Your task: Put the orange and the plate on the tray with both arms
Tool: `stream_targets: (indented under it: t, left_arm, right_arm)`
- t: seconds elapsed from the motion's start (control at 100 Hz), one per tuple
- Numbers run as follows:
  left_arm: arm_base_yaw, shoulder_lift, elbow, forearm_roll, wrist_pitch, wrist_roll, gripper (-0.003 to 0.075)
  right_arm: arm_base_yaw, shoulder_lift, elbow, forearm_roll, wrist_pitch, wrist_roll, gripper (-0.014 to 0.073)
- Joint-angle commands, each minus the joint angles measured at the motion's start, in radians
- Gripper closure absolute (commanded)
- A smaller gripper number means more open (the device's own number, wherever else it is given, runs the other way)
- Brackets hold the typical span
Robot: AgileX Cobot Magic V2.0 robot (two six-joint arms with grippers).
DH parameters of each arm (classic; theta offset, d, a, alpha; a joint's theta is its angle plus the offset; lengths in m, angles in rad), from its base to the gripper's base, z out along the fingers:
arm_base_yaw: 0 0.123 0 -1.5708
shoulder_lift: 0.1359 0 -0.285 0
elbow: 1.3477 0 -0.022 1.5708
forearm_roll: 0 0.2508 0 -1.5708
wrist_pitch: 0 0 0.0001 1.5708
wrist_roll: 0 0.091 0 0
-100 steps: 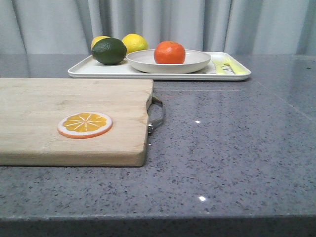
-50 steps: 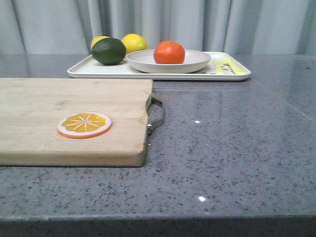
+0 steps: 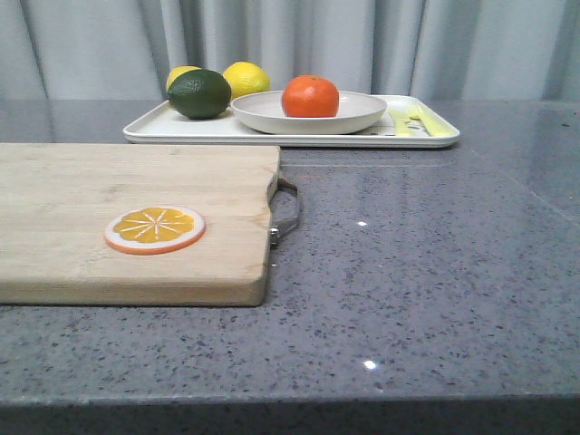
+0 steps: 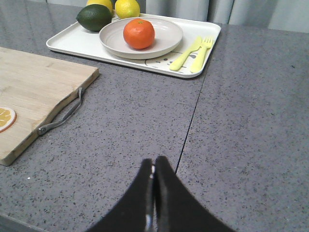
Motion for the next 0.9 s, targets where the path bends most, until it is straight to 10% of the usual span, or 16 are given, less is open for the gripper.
stream_targets:
  t: [0.0, 0.89]
  left_arm:
    - [0.003, -0.034, 0.010, 0.001, -0.070, -0.005, 0.0741]
    - [0.003, -0.034, 0.010, 0.001, -0.070, -0.005, 0.0741]
  right_arm:
    - [0.000, 0.013, -0.023, 0.014, -0.069, -0.006, 0.0661]
    - [-0.001, 0.024, -0.018, 0.013, -0.125, -0.006, 0.0661]
